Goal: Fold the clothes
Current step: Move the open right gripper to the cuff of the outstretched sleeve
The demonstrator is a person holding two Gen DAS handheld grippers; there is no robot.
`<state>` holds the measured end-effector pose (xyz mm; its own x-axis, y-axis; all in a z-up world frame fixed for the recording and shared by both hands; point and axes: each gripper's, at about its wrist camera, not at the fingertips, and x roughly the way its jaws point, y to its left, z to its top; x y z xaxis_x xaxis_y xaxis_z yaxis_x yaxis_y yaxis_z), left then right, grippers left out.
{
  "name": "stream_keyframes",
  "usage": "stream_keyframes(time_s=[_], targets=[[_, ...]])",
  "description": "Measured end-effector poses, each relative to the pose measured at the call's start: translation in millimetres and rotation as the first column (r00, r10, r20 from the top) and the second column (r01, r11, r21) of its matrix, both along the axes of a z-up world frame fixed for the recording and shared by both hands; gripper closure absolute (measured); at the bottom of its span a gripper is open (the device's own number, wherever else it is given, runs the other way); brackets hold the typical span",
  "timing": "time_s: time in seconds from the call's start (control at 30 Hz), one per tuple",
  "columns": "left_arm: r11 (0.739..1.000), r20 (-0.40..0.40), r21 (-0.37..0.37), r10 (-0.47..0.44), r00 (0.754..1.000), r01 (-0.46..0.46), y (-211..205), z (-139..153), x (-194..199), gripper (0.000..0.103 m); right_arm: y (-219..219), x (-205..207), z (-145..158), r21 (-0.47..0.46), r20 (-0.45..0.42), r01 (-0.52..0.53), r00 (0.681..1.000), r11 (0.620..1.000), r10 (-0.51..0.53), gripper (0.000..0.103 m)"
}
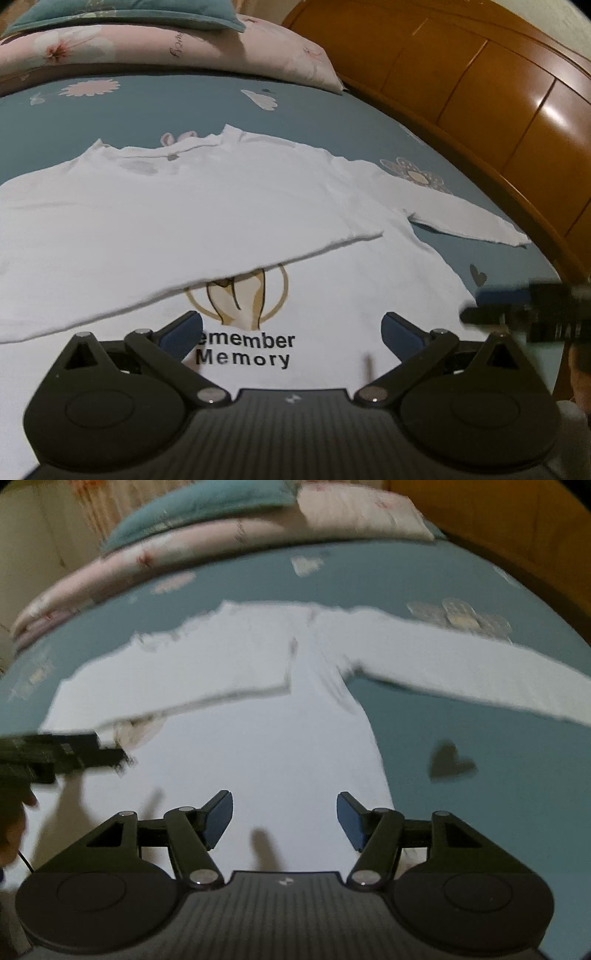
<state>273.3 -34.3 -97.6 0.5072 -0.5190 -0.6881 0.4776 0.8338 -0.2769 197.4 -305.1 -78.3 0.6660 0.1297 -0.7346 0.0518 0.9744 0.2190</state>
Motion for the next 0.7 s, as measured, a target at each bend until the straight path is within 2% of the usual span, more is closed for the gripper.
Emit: stream_keyframes(time_s=[0.13,0.23,0.4,0.47,0.53,0.57,0.63,0.7], targets=[[1.0,-0.014,0.022,-0.002,1.0,0.003,-2.9,-9.5,3.8,0.001,-9.5,27.2,9.0,0.055,0.07,0.004,0.997,0.998,-0.008,0.036],[1.0,-0.019,-0.003,-0.004,1.0,0.004,0.5,-11.0,6.8,0.001,-27.7,58.4,11.3,0.178,0.102,0.028,0.994,0.984,-0.047,0.036],[0.998,-0.039,-0.068,0.007,0.999,-0.01,10.8,-13.9,14.3,0.001,-54.7,112.1,-3.3,0.369,0.075,0.084,0.99,0.926,-0.119,0.036],[0.997,-0.04,-0.082,0.008,0.999,-0.011,12.7,-14.9,16.4,0.001,-58.4,125.8,-11.3,0.397,0.062,0.098,0.989,0.913,-0.133,0.036],[0.996,-0.037,-0.091,0.007,0.999,-0.01,13.9,-16.0,18.0,0.001,-58.7,136.4,-19.9,0.372,0.031,0.113,0.991,0.921,-0.134,0.036],[0.996,-0.033,-0.089,0.006,0.999,-0.009,13.5,-16.2,18.0,0.001,-58.2,140.4,-23.8,0.332,0.007,0.129,0.99,0.934,-0.139,0.036],[0.997,-0.023,-0.08,0.005,1.0,-0.007,11.9,-16.6,17.6,0.001,-56.2,144.6,-25.9,0.189,0.012,0.149,0.988,0.971,-0.154,0.041],[0.998,-0.01,-0.061,0.0,1.0,-0.001,9.2,-16.7,16.4,0.001,-58.7,142.9,-24.0,0.151,0.025,0.163,0.985,0.975,-0.169,0.039]])
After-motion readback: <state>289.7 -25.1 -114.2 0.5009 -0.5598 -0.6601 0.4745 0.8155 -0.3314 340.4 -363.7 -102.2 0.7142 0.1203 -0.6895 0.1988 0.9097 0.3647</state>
